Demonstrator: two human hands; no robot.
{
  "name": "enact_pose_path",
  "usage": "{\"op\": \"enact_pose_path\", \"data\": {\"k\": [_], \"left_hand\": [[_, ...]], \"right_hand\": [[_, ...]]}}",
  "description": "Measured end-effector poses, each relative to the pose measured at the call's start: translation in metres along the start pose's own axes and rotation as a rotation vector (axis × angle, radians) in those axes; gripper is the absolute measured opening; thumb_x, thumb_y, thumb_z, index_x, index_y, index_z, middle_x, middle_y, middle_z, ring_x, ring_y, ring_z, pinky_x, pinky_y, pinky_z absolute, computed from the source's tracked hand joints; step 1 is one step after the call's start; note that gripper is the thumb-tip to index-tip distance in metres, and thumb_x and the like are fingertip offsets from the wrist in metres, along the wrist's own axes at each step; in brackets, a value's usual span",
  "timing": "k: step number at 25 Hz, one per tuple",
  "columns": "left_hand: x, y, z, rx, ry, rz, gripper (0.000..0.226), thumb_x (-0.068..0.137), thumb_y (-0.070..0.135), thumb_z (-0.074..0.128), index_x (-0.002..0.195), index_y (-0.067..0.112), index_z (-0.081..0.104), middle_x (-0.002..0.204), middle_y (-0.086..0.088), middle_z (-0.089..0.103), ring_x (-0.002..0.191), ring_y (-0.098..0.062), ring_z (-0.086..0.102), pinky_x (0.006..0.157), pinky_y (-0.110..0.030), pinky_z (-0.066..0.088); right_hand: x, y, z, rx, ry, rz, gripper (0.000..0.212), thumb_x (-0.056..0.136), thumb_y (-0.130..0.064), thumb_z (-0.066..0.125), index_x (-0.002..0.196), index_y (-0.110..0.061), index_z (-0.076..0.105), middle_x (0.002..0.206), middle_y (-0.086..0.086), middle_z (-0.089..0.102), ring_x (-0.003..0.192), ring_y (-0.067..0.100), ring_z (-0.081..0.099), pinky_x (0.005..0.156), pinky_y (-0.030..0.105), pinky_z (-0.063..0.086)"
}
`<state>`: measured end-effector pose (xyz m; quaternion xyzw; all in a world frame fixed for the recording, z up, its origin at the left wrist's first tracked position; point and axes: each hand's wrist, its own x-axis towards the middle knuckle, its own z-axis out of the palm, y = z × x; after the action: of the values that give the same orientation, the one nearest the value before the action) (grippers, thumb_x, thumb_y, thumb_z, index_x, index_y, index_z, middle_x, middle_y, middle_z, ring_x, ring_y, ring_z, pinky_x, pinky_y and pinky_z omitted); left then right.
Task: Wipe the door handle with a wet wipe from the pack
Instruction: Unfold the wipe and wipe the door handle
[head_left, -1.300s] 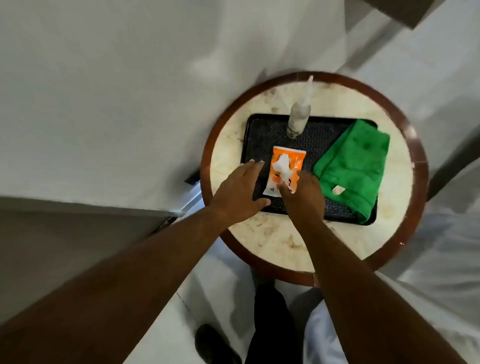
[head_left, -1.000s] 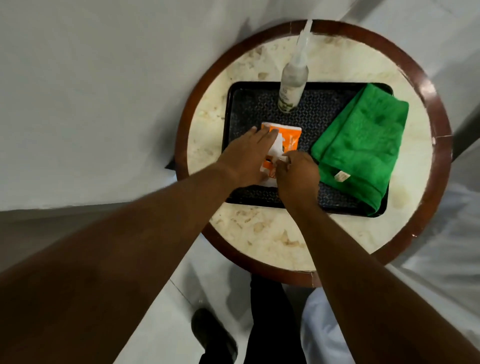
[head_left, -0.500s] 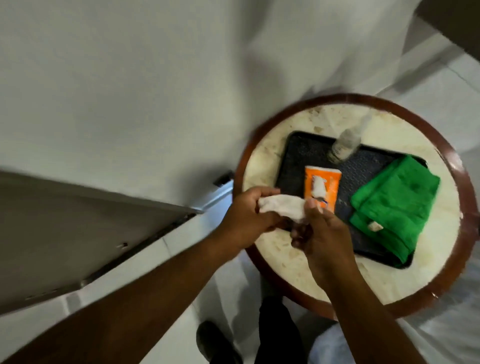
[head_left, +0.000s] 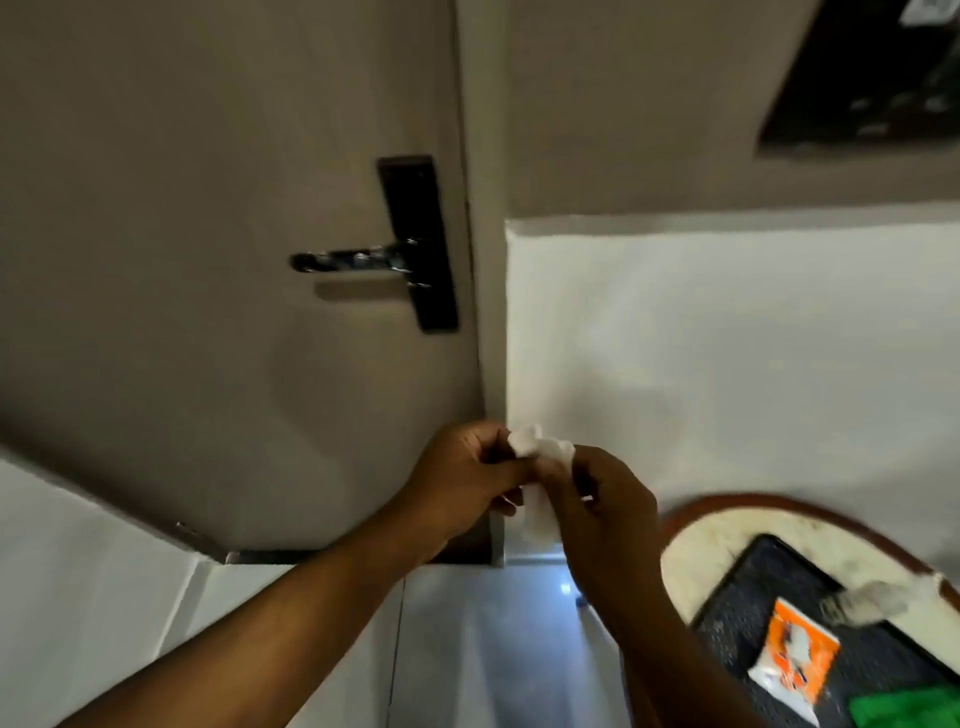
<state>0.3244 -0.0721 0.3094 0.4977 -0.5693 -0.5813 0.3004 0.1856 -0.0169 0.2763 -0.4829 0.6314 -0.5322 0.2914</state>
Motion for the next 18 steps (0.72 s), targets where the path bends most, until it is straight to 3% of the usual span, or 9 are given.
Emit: {"op": "enact_pose_path", "data": {"k": [2,5,10,15,18], "left_hand": [[-0.021,0.009,-0.053,-0.054,0.056,0.033,0.008,0.086,0.008,0.073,0.081,0.010,0.068,0.070,-0.010,0.068,0.054,-0.012,0.063,0.049,-0.017,0.053],[-0.042,0.013,-0.116,-0.093,0.090,0.094,0.017,0.091,0.011,0.068,0.074,0.013,0.064,0.073,-0.010,0.068,0.060,-0.016,0.063,0.051,-0.021,0.052],[-0.051,0.012,-0.172,-0.217,0.145,0.158,0.025,0.097,0.011,0.056,0.075,0.016,0.065,0.064,0.002,0.066,0.058,-0.008,0.062,0.057,-0.028,0.053],[-0.039,0.023,-0.188,-0.276,0.147,0.192,0.020,0.099,0.014,0.055,0.085,0.016,0.069,0.071,0.001,0.075,0.064,-0.008,0.070,0.054,-0.024,0.057],[-0.023,0.034,-0.185,-0.151,0.359,0.240,0.014,0.093,0.010,0.064,0.081,0.017,0.064,0.072,0.001,0.069,0.060,-0.004,0.065,0.049,-0.018,0.049]], "right_hand": [[0.004,-0.031,0.034,0.142,-0.011,0.088,0.024,0.088,-0.041,0.061,0.076,-0.020,0.066,0.062,-0.010,0.064,0.062,0.003,0.060,0.052,0.019,0.045],[0.005,-0.060,0.073,0.313,-0.103,0.146,0.019,0.091,-0.026,0.061,0.082,-0.015,0.073,0.070,-0.004,0.074,0.063,0.013,0.066,0.050,0.023,0.049],[0.003,-0.099,0.125,0.432,-0.118,0.108,0.009,0.088,-0.019,0.066,0.085,-0.018,0.074,0.086,0.005,0.078,0.079,0.022,0.074,0.068,0.037,0.060],[0.026,-0.117,0.135,0.377,-0.122,0.058,0.010,0.092,-0.022,0.060,0.095,-0.025,0.070,0.093,-0.005,0.077,0.085,0.015,0.074,0.066,0.030,0.061],[0.041,-0.126,0.137,0.453,-0.177,0.075,0.011,0.091,-0.016,0.061,0.093,-0.018,0.072,0.090,0.001,0.078,0.082,0.020,0.075,0.060,0.025,0.059]]}}
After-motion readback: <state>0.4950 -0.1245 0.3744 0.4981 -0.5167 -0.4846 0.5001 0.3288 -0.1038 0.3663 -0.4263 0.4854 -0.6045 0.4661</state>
